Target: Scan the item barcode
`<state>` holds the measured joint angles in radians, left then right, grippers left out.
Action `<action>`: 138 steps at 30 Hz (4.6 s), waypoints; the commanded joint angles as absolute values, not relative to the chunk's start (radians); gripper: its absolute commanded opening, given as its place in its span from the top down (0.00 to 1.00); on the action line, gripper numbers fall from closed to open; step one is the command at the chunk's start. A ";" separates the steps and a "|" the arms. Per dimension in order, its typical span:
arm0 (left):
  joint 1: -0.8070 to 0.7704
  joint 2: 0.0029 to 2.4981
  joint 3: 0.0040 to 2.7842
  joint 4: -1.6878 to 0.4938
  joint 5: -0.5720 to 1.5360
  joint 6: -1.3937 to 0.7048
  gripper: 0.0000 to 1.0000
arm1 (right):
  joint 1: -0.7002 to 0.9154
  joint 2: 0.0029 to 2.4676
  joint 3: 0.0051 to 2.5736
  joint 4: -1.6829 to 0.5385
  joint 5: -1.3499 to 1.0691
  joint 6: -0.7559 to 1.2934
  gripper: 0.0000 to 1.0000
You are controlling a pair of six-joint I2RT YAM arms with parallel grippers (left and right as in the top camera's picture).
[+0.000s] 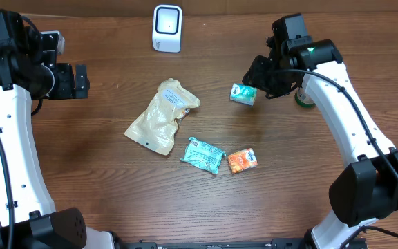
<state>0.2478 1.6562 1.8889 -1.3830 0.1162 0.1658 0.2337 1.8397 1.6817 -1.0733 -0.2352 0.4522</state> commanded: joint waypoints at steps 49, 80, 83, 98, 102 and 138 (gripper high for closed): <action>0.235 1.662 1.886 -1.383 0.116 0.187 0.00 | 0.274 1.968 1.714 -1.131 -0.201 0.359 0.55; 0.236 1.662 1.886 -1.383 0.116 0.187 0.00 | 0.137 2.191 1.554 -0.951 -0.309 0.317 0.86; 0.236 1.662 1.886 -1.383 0.116 0.187 0.00 | 0.150 2.191 1.555 -0.947 -0.322 0.323 0.96; 0.236 1.662 1.886 -1.383 0.116 0.187 0.00 | 0.201 2.109 1.726 -1.006 -1.237 0.162 0.96; 0.236 1.662 1.886 -1.383 0.116 0.187 0.00 | 0.223 2.107 1.767 -1.002 -1.390 0.158 0.96; 0.235 1.662 1.886 -1.383 0.115 0.187 0.00 | 0.243 1.708 1.801 -0.929 -1.569 0.473 0.96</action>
